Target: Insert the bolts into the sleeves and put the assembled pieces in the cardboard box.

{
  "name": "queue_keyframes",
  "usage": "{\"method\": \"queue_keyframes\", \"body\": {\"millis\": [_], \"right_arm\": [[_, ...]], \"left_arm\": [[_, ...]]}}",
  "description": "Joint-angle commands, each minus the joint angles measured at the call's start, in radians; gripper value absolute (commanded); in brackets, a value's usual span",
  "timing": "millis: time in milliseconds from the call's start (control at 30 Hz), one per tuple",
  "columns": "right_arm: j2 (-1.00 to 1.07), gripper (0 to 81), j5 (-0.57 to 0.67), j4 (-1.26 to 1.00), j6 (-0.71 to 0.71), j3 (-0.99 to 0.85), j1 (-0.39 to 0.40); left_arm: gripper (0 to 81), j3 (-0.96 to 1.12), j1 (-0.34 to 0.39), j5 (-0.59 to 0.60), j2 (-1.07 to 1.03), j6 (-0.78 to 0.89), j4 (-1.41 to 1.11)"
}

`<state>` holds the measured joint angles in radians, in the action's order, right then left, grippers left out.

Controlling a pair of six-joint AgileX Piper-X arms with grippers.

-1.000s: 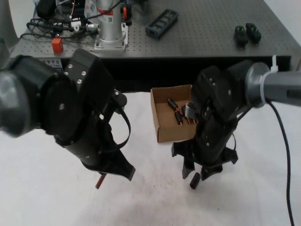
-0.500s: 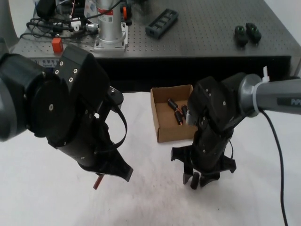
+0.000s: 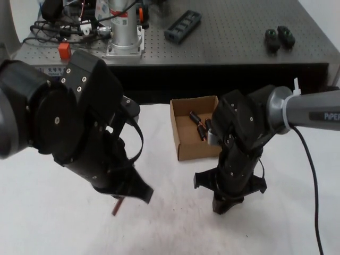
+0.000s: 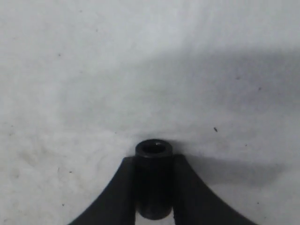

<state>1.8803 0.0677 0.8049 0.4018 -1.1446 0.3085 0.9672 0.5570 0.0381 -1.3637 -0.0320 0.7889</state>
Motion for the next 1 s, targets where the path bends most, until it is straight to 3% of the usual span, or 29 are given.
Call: {"method": "queue_keyframes", "body": {"millis": [0,100,233,367,467,600,733,967], "right_arm": [[-0.071,4.3,0.063,-0.05,-0.106,0.016,-0.011],[-0.212,4.3,0.079,-0.1,-0.168,0.083,-0.035],[-0.473,4.3,0.21,-0.148,-0.239,0.236,-0.088],[-0.746,4.3,0.44,-0.173,-0.287,0.412,-0.114],[-0.904,4.3,0.66,-0.253,-0.268,0.534,-0.077],[-0.999,4.3,0.672,-0.472,-0.104,0.655,0.016],[-0.957,4.3,0.661,-0.698,-0.031,0.68,0.101],[-0.916,4.3,0.571,-0.963,0.056,0.677,0.124]], "left_arm": [[0.6,-0.005,-0.003,0.244,0.031,0.102,-0.13],[0.6,-0.031,-0.005,0.305,0.073,0.18,-0.291],[0.6,-0.09,-0.005,0.465,0.13,0.283,-0.525],[0.6,-0.167,-0.005,0.677,0.136,0.51,-0.877],[0.6,-0.23,-0.005,0.692,0.13,0.682,-1.127],[0.6,-0.261,0.002,0.722,0.113,0.823,-1.298],[0.6,-0.26,0.033,0.757,0.094,0.835,-1.315],[0.6,-0.26,0.046,0.759,0.085,0.833,-1.315]]}}
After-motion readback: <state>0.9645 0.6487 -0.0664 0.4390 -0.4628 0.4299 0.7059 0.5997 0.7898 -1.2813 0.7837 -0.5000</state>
